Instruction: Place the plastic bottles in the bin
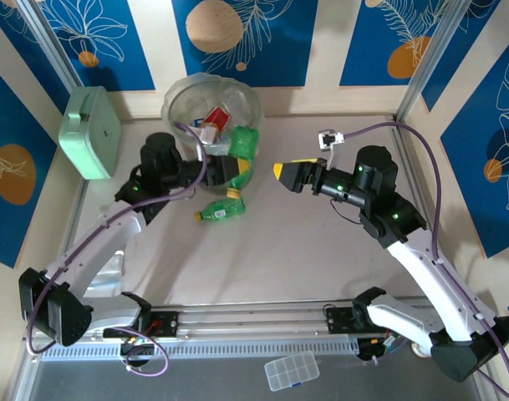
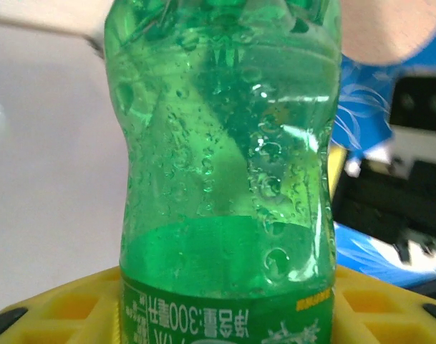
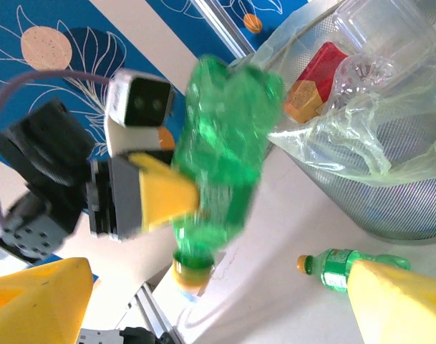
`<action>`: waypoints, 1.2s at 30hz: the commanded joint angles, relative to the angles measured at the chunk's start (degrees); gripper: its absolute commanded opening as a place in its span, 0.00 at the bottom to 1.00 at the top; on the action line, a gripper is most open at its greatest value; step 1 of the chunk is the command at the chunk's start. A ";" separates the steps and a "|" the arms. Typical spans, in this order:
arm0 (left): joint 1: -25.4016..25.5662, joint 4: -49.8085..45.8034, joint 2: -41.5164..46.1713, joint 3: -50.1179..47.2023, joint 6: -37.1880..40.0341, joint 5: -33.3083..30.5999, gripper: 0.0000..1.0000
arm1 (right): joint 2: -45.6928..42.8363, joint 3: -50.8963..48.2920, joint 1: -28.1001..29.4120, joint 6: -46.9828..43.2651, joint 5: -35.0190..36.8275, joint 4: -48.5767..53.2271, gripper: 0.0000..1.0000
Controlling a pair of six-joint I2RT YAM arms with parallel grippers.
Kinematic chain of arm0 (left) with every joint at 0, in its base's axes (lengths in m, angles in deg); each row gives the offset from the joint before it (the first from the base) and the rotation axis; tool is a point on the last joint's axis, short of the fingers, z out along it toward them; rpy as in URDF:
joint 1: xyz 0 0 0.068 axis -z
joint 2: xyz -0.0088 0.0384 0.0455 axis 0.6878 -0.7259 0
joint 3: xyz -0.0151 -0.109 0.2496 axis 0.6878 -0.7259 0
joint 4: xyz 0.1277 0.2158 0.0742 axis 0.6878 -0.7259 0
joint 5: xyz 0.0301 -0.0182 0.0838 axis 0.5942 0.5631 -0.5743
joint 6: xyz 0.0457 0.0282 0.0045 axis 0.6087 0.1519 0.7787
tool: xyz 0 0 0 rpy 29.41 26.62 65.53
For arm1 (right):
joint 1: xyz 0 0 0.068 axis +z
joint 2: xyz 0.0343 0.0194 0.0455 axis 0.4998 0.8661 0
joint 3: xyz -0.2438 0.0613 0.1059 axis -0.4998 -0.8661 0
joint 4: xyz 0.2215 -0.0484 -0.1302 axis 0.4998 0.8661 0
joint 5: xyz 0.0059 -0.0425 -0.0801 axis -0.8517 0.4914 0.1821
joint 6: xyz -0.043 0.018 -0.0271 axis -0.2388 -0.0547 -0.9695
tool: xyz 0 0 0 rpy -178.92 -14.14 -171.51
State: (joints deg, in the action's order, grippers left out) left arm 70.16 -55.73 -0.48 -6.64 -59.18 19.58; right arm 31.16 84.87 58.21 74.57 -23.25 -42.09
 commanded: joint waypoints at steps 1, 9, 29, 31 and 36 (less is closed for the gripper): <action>-3.19 -18.14 -1.06 8.87 9.32 -13.34 0.43 | -0.38 -0.22 -0.28 -2.54 0.03 2.23 0.92; -6.31 -34.69 -14.81 32.03 18.46 -29.28 0.43 | -0.49 -0.14 -0.45 -4.56 -0.95 4.06 0.91; -9.49 -41.09 -37.24 58.63 31.53 -46.93 0.49 | -2.09 -4.06 -0.45 -4.41 -2.60 5.57 0.90; -9.50 -41.66 -38.23 59.27 32.90 -47.12 0.50 | -1.81 -4.18 -0.37 -4.39 -2.70 5.18 0.90; -9.63 -41.76 -40.02 58.49 35.49 -45.17 0.61 | -1.54 -4.20 0.15 -5.08 -2.96 4.64 0.91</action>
State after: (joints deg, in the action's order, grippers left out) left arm 61.20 -96.03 -38.84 51.10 -27.19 -25.76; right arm 29.83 81.13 58.06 70.68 -24.86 -36.01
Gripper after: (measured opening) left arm 0.604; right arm 0.905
